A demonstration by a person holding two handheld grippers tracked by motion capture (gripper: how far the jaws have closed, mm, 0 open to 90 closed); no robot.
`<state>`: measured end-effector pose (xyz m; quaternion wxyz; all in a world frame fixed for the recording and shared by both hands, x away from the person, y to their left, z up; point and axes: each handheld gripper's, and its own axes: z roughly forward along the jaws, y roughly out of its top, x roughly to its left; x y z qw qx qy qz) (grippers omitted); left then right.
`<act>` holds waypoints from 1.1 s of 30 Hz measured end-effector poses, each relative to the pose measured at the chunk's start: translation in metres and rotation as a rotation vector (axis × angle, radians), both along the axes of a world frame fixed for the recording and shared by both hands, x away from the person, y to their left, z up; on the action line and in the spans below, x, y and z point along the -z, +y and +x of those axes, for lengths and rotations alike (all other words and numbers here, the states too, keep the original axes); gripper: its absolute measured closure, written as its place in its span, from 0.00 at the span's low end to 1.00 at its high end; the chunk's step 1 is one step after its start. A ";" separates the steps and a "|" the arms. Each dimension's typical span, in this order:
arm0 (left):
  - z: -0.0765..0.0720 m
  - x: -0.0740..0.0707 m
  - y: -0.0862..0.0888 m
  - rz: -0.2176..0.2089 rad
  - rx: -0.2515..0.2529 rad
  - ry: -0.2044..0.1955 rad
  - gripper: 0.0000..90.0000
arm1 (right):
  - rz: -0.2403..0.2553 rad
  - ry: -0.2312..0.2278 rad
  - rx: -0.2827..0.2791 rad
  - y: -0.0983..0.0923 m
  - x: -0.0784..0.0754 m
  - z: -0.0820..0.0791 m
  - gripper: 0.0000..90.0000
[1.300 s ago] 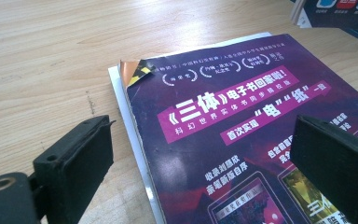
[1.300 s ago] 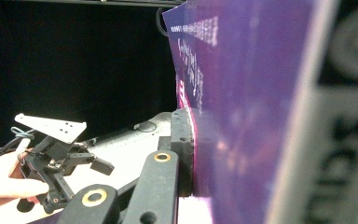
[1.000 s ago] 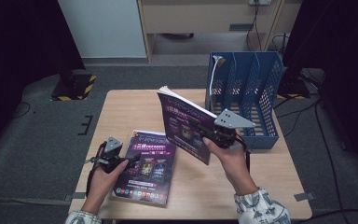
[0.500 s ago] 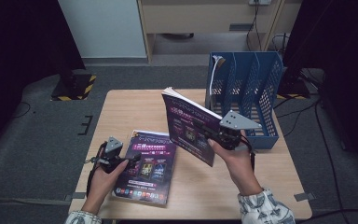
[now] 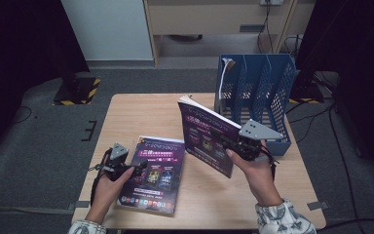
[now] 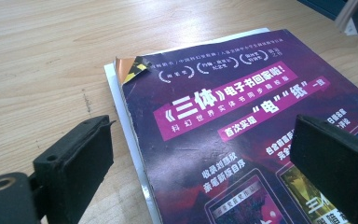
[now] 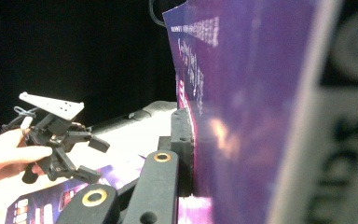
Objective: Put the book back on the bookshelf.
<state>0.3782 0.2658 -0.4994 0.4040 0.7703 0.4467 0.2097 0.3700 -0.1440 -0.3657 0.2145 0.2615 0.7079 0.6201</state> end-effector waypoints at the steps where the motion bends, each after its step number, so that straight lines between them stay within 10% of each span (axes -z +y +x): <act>1: 0.000 0.000 0.000 0.000 0.000 0.000 0.06 | -0.002 0.000 0.002 -0.002 0.000 0.000 0.92; 33: 0.000 -0.001 -0.001 0.009 0.001 -0.004 0.06 | 0.040 -0.005 0.090 -0.067 -0.043 -0.005 0.92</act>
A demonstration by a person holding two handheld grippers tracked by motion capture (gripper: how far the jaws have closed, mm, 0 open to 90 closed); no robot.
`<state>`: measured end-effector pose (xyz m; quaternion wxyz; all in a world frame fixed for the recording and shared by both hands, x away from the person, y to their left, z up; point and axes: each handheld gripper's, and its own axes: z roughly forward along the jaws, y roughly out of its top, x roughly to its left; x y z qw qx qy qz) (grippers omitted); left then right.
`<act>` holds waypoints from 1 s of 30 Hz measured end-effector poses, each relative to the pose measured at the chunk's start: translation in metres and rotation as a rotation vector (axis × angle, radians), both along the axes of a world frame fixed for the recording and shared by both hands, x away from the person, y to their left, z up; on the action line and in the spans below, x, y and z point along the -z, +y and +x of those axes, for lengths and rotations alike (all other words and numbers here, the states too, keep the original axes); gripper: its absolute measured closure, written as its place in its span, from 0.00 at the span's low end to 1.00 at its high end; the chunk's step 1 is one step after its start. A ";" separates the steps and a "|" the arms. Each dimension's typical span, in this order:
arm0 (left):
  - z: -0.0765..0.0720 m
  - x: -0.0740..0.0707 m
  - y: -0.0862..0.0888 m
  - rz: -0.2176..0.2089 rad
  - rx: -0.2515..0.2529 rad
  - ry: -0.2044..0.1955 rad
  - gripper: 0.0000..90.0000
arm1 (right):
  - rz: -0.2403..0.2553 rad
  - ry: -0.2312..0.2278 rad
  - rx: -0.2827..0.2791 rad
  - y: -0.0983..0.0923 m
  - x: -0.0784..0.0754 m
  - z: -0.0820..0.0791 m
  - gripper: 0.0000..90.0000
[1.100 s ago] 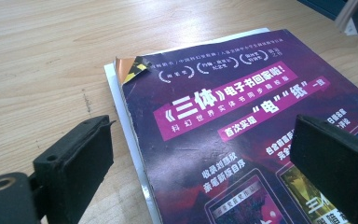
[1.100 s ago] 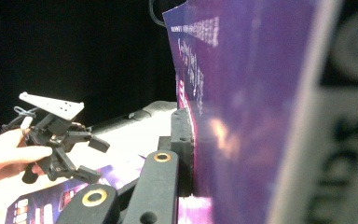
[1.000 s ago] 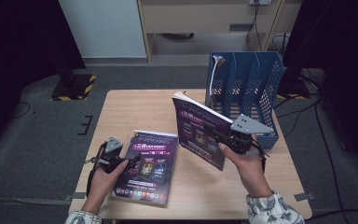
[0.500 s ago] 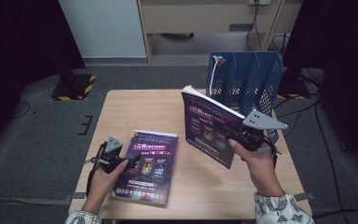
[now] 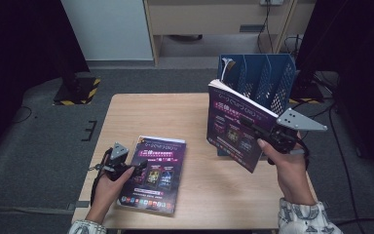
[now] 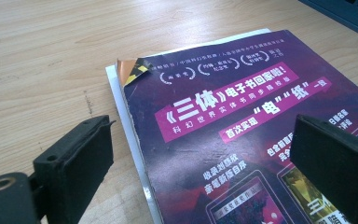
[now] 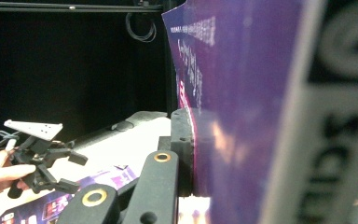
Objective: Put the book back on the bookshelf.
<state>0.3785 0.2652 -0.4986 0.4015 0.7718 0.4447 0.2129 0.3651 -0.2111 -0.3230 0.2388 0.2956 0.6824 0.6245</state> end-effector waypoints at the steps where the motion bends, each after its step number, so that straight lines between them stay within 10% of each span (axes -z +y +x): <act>1: 0.000 0.000 0.000 0.000 0.000 0.000 0.06 | -0.002 0.002 0.004 -0.002 0.000 0.000 0.92; 30: 0.000 0.000 0.000 0.000 0.000 0.000 0.06 | 0.021 0.006 0.063 -0.026 -0.005 0.002 0.92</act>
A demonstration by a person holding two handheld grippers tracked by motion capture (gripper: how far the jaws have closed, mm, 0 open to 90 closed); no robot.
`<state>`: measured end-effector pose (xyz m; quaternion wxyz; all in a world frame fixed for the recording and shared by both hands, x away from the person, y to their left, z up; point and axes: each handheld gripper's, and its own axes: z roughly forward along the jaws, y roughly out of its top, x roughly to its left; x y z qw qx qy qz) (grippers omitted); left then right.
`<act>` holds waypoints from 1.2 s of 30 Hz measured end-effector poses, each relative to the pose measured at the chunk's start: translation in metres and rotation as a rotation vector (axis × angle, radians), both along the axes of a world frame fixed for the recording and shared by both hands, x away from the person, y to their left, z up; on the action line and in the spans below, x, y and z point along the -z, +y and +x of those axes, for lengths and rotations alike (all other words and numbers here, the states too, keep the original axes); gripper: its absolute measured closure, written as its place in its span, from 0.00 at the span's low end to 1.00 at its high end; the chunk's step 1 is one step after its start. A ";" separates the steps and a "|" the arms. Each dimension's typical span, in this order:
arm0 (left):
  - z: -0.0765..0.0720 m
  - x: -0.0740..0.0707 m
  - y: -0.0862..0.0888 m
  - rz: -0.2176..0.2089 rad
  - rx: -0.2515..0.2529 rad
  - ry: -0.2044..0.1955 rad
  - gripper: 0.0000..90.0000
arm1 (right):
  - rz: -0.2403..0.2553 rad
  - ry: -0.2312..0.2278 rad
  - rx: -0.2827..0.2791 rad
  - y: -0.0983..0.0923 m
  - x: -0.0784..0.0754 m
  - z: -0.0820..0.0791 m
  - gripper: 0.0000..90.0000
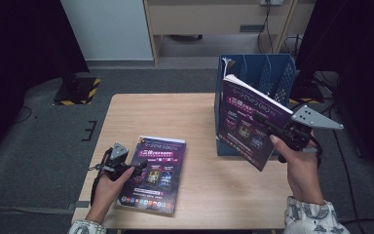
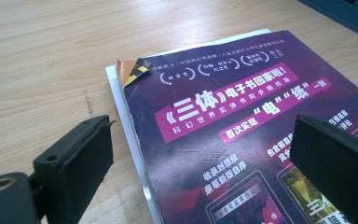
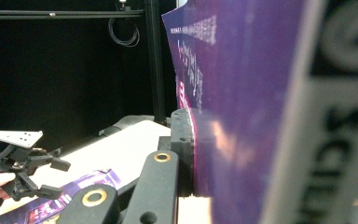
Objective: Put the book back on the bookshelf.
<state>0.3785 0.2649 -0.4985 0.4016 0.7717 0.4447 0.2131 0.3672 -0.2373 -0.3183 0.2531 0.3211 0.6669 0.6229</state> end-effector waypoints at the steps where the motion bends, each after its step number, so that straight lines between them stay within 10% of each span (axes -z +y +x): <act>1: 0.000 0.000 0.000 0.000 0.000 0.000 0.06 | 0.001 -0.001 -0.001 0.000 0.000 0.000 0.92; 36: -0.001 -0.001 -0.001 0.002 0.000 -0.005 0.06 | -0.012 -0.007 0.093 -0.021 -0.004 -0.003 0.92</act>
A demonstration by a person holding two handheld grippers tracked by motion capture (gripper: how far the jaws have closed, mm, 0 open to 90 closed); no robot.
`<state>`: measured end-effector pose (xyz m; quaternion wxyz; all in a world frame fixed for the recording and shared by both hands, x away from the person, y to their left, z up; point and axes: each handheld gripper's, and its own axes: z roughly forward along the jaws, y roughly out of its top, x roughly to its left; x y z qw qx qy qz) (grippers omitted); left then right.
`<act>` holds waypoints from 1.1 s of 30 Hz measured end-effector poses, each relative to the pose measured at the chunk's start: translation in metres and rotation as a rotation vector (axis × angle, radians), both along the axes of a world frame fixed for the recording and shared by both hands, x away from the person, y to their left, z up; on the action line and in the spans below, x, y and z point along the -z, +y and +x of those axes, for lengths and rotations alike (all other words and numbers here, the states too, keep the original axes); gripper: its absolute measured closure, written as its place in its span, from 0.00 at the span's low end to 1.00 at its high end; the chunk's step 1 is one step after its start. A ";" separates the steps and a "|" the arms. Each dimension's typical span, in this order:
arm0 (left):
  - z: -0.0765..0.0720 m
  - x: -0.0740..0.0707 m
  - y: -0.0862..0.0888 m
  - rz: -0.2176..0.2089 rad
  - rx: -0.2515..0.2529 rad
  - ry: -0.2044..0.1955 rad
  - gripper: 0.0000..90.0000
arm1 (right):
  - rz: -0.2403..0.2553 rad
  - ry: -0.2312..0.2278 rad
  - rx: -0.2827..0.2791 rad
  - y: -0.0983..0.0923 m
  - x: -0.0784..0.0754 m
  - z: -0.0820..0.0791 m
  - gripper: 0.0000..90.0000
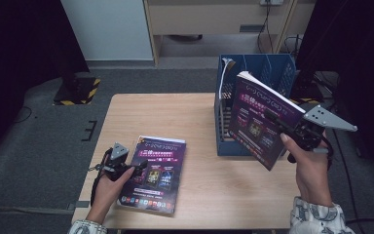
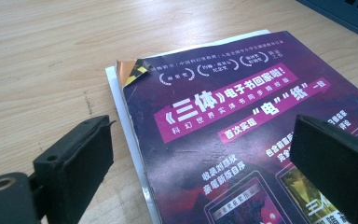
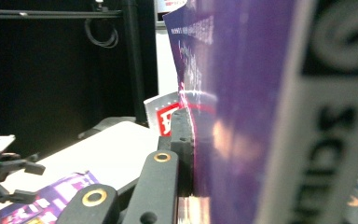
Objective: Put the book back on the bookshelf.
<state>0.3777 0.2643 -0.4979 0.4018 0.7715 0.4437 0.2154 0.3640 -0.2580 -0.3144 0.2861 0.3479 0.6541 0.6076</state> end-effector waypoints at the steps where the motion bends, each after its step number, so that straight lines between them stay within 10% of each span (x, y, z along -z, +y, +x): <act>1: 0.000 0.000 0.000 0.001 0.000 0.000 0.06 | -0.003 -0.002 0.010 0.000 0.000 0.000 0.92; 21: -0.002 -0.001 0.003 0.008 -0.012 -0.008 0.06 | 0.017 -0.046 0.185 -0.008 -0.006 0.015 0.92; 33: -0.001 0.000 0.001 0.017 -0.016 -0.006 0.06 | 0.002 -0.071 0.313 -0.012 -0.018 0.050 0.92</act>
